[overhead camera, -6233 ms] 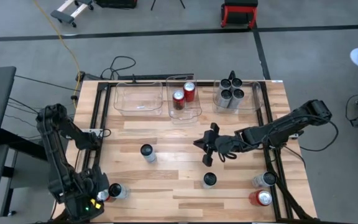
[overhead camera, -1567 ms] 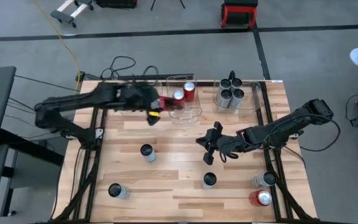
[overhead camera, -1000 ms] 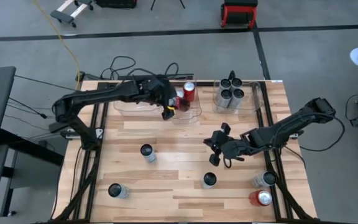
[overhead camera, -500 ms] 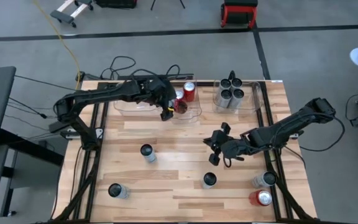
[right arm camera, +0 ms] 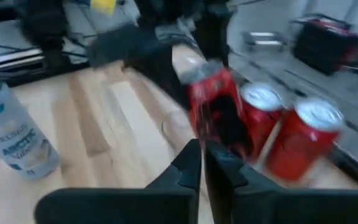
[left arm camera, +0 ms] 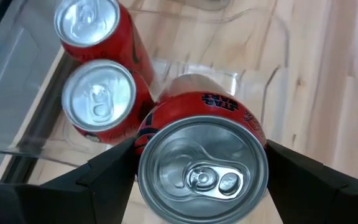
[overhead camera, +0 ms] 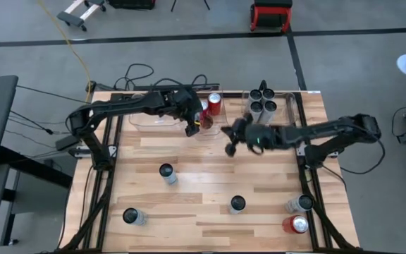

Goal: Sort soda cans
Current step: Put the red-black soda can into the middle transparent bin

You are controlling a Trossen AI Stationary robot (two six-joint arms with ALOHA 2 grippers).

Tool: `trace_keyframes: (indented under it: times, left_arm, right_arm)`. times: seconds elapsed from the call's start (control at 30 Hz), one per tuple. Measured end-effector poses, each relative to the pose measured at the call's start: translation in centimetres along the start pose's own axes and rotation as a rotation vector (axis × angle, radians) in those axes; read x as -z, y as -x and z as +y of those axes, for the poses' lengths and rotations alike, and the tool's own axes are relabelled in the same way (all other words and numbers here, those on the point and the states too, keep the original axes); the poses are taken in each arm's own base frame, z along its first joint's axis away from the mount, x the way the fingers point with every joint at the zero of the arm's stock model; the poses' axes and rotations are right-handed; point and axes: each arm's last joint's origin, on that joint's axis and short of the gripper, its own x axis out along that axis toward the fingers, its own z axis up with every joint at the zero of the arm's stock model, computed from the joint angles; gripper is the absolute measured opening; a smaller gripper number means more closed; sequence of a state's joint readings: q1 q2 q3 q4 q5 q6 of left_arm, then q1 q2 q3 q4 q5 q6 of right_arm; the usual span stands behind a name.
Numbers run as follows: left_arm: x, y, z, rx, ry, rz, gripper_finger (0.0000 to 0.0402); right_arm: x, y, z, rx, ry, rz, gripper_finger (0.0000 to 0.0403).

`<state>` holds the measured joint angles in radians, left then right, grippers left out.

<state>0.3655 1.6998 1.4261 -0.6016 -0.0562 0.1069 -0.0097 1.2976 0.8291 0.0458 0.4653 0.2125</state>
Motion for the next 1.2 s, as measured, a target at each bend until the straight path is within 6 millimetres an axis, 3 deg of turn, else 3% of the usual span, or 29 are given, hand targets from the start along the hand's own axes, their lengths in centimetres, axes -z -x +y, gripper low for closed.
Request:
trace_keyframes:
  times: [0.13,0.37,0.5,0.7,1.2]
  left_arm:
    - [0.3,-0.2,0.1,0.001,-0.013,0.029,0.0306]
    - [0.2,-0.2,0.1,0.003,-0.012,0.019,0.0306]
    - [0.2,-0.9,0.0,0.005,-0.009,0.016,0.0306]
    - [0.5,-2.2,-0.1,0.02,0.005,0.045,0.0307]
    - [0.4,-2.6,-0.3,0.033,-0.004,0.036,0.0307]
  right_arm:
    - [-1.0,-2.5,-3.3,-0.152,-0.028,-0.03,0.0011]
    - [0.2,-6.0,-7.2,-0.166,-0.09,0.023,0.0006]
    - [1.7,-8.1,-7.8,-0.226,-0.102,0.079,0.0004]
    - [1.9,-10.2,-7.7,-0.241,-0.1,0.107,0.0003]
    - [2.1,-11.1,-7.7,-0.264,-0.074,0.127,0.0002]
